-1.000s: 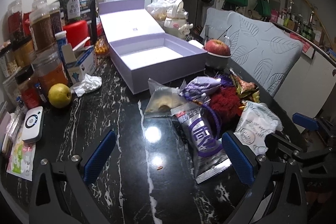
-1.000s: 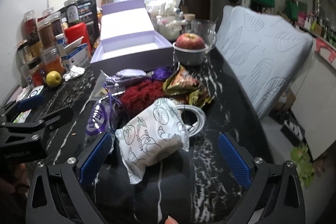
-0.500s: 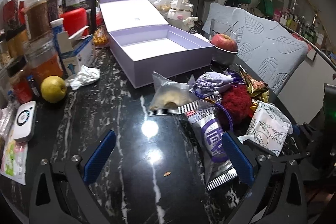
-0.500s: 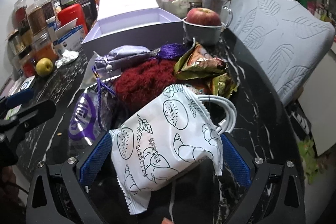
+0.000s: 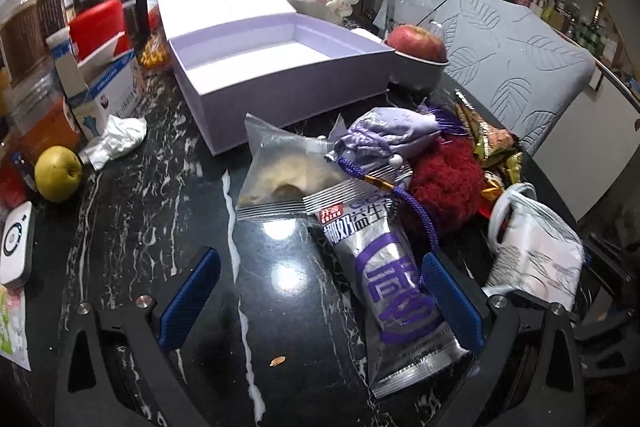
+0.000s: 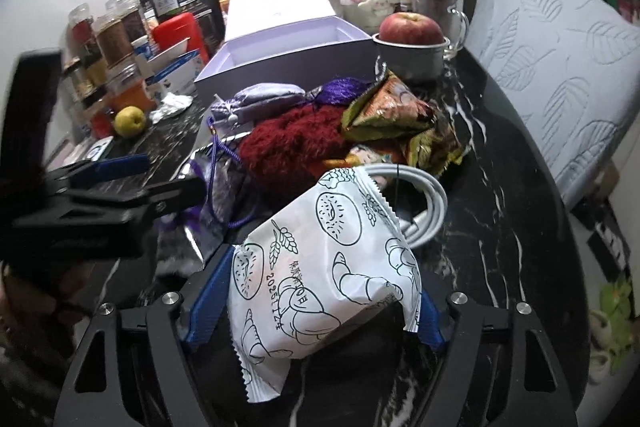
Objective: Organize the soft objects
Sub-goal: 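Grasp the GOZY snack bag with left tool while right tool grasps the white printed pouch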
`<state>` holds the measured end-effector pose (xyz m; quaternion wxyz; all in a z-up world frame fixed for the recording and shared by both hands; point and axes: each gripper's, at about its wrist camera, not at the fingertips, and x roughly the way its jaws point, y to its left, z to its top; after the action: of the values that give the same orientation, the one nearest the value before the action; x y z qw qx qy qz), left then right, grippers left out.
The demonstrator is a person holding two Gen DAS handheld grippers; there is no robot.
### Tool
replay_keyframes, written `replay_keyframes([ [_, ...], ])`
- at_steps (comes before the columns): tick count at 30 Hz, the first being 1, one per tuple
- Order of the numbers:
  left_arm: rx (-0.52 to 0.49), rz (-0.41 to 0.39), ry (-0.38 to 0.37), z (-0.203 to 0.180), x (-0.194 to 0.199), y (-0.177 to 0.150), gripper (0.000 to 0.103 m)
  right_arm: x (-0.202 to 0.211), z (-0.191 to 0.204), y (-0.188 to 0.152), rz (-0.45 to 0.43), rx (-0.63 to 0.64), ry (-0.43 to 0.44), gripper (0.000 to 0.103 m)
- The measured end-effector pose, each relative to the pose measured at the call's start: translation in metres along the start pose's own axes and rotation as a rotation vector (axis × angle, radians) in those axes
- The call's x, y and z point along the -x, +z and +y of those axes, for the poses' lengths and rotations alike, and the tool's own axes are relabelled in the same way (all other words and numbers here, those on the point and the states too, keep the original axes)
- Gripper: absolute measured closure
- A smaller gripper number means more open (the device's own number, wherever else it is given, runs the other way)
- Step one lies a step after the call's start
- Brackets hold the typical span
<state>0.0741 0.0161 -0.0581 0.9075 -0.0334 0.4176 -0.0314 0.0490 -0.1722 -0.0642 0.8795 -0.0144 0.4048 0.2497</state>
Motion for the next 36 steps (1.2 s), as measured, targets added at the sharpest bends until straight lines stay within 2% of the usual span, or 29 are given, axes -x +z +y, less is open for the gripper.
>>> replay_keyframes([
  [9,-0.007,0.025,0.008,0.0,-0.015,0.002,0.0,0.003,-0.009,-0.001,-0.005,0.001,-0.001,0.023],
  [13,-0.008,0.06,-0.024,-0.006,-0.026,0.0,0.0,0.001,-0.006,0.0,-0.01,0.021,-0.004,0.022],
  [15,-0.03,0.045,0.006,-0.01,-0.028,-0.001,0.005,0.0,-0.008,-0.001,-0.01,0.02,0.001,0.022],
  [17,-0.066,0.039,0.031,-0.015,-0.028,-0.001,0.025,-0.002,-0.01,-0.001,-0.009,0.009,0.01,0.022],
  [18,-0.079,0.034,0.021,-0.017,-0.027,-0.001,0.03,-0.002,-0.01,-0.001,-0.009,0.004,0.013,0.022],
  [20,-0.102,0.029,-0.002,-0.021,-0.025,-0.002,0.048,-0.004,-0.012,-0.001,-0.006,-0.008,0.02,0.02],
  [23,-0.118,0.034,-0.026,-0.023,-0.022,-0.004,0.059,-0.005,-0.015,0.0,0.003,-0.038,0.031,0.022],
  [28,-0.1,0.032,-0.052,-0.016,-0.014,-0.009,0.061,-0.002,-0.017,-0.004,-0.004,-0.06,0.06,0.026],
  [31,-0.085,0.033,-0.051,-0.011,-0.009,-0.013,0.062,0.001,-0.014,-0.007,-0.017,-0.061,0.069,0.033],
  [36,-0.065,0.034,-0.048,-0.006,0.002,-0.023,0.062,0.005,-0.008,-0.012,-0.029,-0.06,0.075,0.037],
])
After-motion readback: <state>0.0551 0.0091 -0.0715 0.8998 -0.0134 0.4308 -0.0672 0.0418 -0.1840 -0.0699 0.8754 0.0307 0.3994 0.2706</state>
